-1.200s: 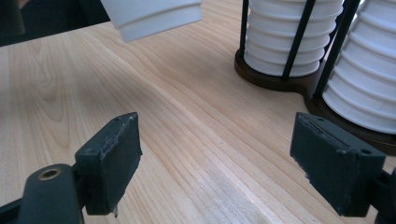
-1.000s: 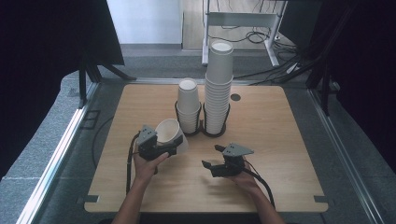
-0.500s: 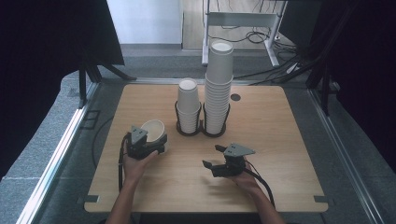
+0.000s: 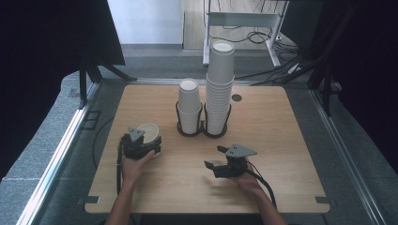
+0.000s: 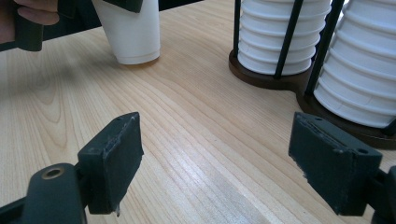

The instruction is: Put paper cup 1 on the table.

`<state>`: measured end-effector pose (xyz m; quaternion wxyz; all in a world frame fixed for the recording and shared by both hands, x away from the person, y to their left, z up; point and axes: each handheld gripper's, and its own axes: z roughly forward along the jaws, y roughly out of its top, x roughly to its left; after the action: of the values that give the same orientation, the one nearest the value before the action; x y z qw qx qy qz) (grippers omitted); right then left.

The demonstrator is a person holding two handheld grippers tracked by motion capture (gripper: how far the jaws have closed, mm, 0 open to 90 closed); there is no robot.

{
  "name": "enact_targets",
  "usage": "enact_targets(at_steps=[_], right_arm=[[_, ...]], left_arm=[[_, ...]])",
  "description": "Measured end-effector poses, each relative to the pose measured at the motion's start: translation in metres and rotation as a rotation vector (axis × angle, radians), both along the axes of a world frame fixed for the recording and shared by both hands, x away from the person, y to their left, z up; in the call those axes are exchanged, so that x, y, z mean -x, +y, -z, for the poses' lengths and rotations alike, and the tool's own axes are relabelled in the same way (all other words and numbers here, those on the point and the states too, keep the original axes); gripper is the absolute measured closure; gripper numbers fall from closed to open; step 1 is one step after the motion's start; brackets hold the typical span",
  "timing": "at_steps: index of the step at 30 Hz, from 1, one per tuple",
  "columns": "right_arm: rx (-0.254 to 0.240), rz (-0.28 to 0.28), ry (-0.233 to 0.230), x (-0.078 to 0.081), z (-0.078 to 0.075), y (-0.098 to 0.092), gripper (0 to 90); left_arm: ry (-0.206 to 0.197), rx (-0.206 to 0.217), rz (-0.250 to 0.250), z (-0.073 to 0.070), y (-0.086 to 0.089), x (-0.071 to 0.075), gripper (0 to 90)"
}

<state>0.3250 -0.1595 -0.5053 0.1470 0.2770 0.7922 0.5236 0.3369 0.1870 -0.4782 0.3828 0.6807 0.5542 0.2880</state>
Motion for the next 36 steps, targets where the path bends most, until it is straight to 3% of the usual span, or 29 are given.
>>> enact_targets(at_steps=[9,12,15,19,25,30,33,36], right_arm=[[0.005,0.003,-0.005,0.0,0.001,0.001,17.4],[0.008,0.002,-0.004,0.0,0.001,0.001,17.4],[0.012,0.0,-0.003,0.001,0.001,0.001,17.3],[0.01,0.001,-0.002,0.001,0.001,0.001,17.3],[0.013,0.002,-0.004,0.001,0.001,0.0,17.2],[0.005,0.008,-0.005,0.001,0.0,-0.002,17.2],[0.011,0.004,-0.006,0.002,0.0,-0.001,17.2],[0.012,0.004,-0.006,0.002,0.0,-0.001,17.2]], left_arm=[[-0.005,-0.03,-0.003,0.001,-0.002,0.0,10.4],[-0.003,-0.012,0.013,-0.001,-0.003,0.001,0.4],[-0.009,-0.015,-0.014,-0.006,-0.003,0.005,0.0],[-0.025,0.003,-0.007,-0.014,-0.001,0.012,0.0],[-0.054,-0.048,0.006,-0.024,-0.002,0.027,0.0],[-0.094,-0.012,0.071,-0.036,0.001,0.039,0.4],[-0.099,-0.016,0.107,-0.04,-0.003,0.042,10.2],[-0.104,-0.022,0.123,-0.041,-0.009,0.043,8.4]])
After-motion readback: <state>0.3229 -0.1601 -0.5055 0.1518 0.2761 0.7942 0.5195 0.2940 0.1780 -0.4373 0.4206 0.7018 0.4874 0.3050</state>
